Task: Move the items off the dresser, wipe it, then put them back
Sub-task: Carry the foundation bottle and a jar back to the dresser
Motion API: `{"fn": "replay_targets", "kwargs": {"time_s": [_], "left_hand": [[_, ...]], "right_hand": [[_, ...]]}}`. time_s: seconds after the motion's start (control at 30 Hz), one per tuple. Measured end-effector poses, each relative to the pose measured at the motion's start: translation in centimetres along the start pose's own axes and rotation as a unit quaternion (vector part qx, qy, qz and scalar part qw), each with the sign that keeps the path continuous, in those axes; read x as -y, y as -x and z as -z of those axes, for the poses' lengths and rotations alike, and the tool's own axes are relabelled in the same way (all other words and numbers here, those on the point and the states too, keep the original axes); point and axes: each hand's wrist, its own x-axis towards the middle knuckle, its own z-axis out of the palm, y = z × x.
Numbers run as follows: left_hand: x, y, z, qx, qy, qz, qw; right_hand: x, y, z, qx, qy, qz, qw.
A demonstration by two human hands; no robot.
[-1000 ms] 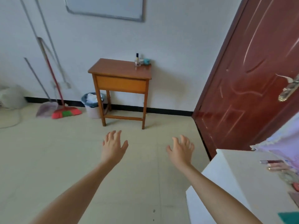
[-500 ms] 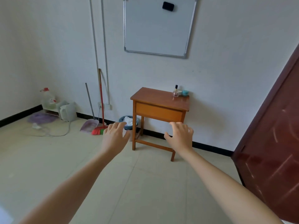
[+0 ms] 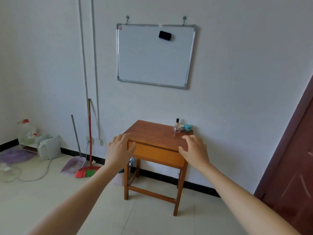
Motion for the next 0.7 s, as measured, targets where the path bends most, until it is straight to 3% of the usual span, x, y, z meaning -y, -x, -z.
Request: {"fn": "replay_targets", "kwargs": {"time_s": [0.3, 0.7], "left_hand": [[7.2, -8.3, -8.2, 0.045, 0.0, 0.07, 0.997], [13.9, -29.8, -13.0, 0.063, 0.065, 0.016, 0.996]], "right_hand": [[-1.6, -9.8, -10.7, 0.082, 0.003, 0.003, 0.997], [0.0, -26.3, -17.8, 0.027, 0.004, -0.088, 0.996]]}}
